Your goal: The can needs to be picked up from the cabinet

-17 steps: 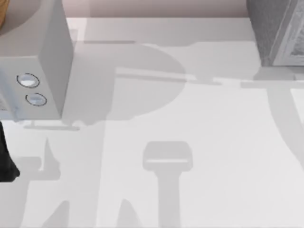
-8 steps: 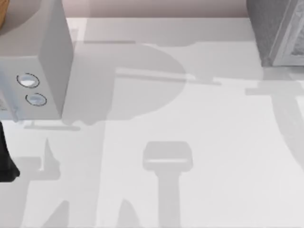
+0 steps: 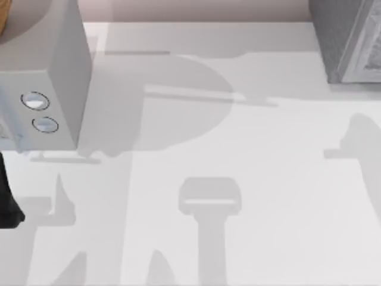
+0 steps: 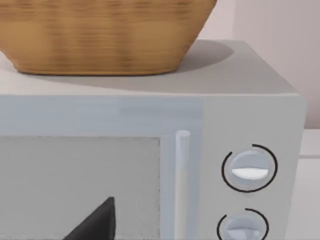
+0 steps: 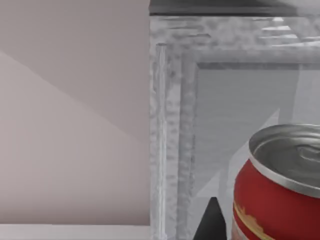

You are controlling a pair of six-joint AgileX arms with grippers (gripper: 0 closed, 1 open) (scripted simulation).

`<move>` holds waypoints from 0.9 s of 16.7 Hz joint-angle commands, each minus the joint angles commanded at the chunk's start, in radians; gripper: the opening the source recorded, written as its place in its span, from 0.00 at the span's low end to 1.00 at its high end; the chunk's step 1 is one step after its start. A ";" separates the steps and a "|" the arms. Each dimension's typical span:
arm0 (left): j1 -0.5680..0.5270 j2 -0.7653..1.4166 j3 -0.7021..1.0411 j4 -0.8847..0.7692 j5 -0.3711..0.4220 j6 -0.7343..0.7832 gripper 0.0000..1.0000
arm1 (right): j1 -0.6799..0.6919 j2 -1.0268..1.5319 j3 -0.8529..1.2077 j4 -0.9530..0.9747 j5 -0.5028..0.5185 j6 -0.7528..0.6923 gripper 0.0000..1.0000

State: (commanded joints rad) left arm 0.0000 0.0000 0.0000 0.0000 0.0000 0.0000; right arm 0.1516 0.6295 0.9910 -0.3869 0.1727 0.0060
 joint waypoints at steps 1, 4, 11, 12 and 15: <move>0.000 0.000 0.000 0.000 0.000 0.000 1.00 | -0.013 -0.058 -0.098 0.036 -0.017 -0.001 0.00; 0.000 0.000 0.000 0.000 0.000 0.000 1.00 | -0.053 -0.233 -0.385 0.142 -0.068 -0.003 0.00; 0.000 0.000 0.000 0.000 0.000 0.000 1.00 | -0.133 -0.561 -0.895 0.344 -0.157 -0.006 0.00; 0.000 0.000 0.000 0.000 0.000 0.000 1.00 | -0.141 -0.589 -0.935 0.362 -0.163 -0.006 0.00; 0.000 0.000 0.000 0.000 0.000 0.000 1.00 | -0.152 -0.630 -0.991 0.387 -0.173 -0.006 0.00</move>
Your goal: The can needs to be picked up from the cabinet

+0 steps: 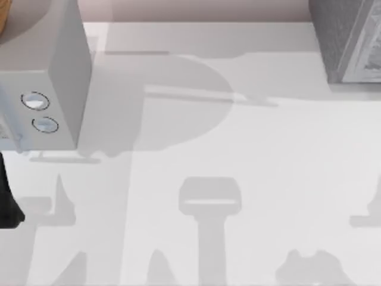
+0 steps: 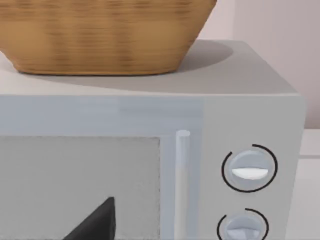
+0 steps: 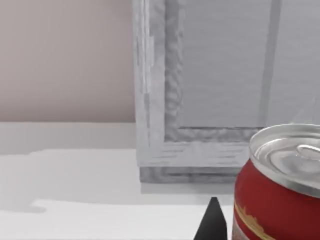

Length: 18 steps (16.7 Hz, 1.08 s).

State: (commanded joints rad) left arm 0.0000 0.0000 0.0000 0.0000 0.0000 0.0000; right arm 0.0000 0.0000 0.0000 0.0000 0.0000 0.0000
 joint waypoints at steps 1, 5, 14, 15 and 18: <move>0.000 0.000 0.000 0.000 0.000 0.000 1.00 | 0.000 0.000 0.000 0.000 0.000 0.000 0.00; 0.000 0.000 0.000 0.000 0.000 0.000 1.00 | 0.003 0.006 -0.002 -0.002 0.000 0.002 0.00; 0.000 0.000 0.000 0.000 0.000 0.000 1.00 | -0.046 0.470 0.122 0.409 -0.206 0.007 0.00; 0.000 0.000 0.000 0.000 0.000 0.000 1.00 | -0.054 0.568 0.143 0.487 -0.247 0.008 0.00; 0.000 0.000 0.000 0.000 0.000 0.000 1.00 | -0.077 0.892 0.210 0.740 -0.380 0.012 0.00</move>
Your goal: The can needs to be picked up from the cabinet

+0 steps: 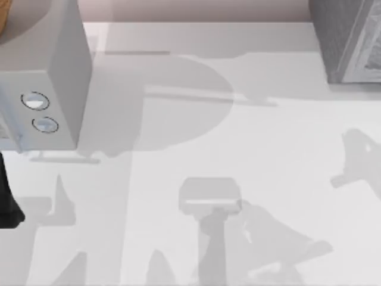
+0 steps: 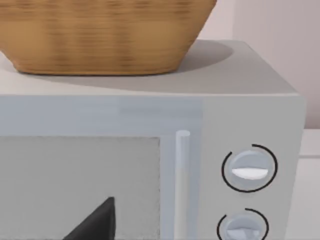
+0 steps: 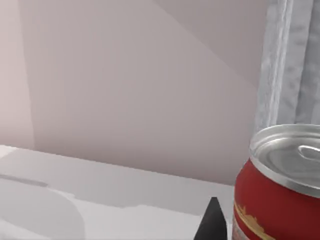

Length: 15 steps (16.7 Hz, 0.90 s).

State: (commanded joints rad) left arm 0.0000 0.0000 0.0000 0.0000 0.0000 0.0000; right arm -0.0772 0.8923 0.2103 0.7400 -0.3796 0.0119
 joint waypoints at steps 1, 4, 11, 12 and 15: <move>0.000 0.000 0.000 0.000 0.000 0.000 1.00 | -0.008 0.115 0.023 0.088 -0.046 0.001 0.00; 0.000 0.000 0.000 0.000 0.000 0.000 1.00 | -0.032 0.460 0.093 0.353 -0.183 0.005 0.00; 0.000 0.000 0.000 0.000 0.000 0.000 1.00 | -0.083 1.141 0.232 0.872 -0.446 0.014 0.00; 0.000 0.000 0.000 0.000 0.000 0.000 1.00 | -0.089 1.208 0.247 0.924 -0.472 0.015 0.00; 0.000 0.000 0.000 0.000 0.000 0.000 1.00 | -0.102 1.346 0.278 1.033 -0.527 0.016 0.00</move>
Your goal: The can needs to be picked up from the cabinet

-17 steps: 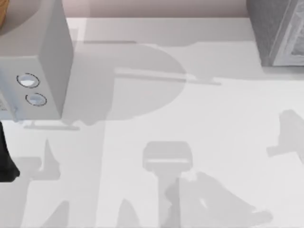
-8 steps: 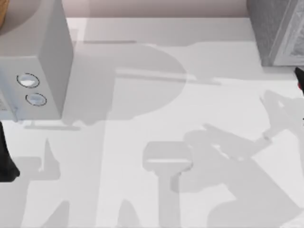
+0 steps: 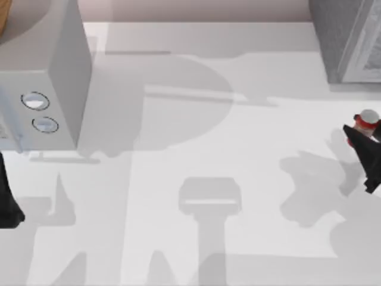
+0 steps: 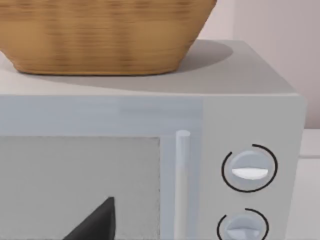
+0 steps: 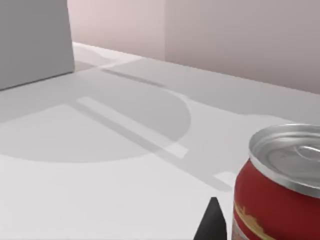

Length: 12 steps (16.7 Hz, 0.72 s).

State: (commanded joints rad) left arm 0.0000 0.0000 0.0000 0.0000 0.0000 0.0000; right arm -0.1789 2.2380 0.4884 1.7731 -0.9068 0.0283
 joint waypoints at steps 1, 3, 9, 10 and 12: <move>0.000 0.000 0.000 0.000 0.000 0.000 1.00 | -0.002 0.024 0.006 0.019 -0.010 0.000 0.00; 0.000 0.000 0.000 0.000 0.000 0.000 1.00 | -0.004 0.041 0.010 0.033 -0.017 0.001 0.00; 0.000 0.000 0.000 0.000 0.000 0.000 1.00 | 0.014 0.117 0.037 -0.011 0.002 0.001 0.00; 0.000 0.000 0.000 0.000 0.000 0.000 1.00 | 0.028 0.106 0.048 -0.008 0.016 0.000 0.00; 0.000 0.000 0.000 0.000 0.000 0.000 1.00 | 0.056 0.083 0.070 -0.003 0.044 -0.002 0.00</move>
State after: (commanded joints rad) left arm 0.0000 0.0000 0.0000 0.0000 0.0000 0.0000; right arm -0.1230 2.3214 0.5581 1.7703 -0.8630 0.0261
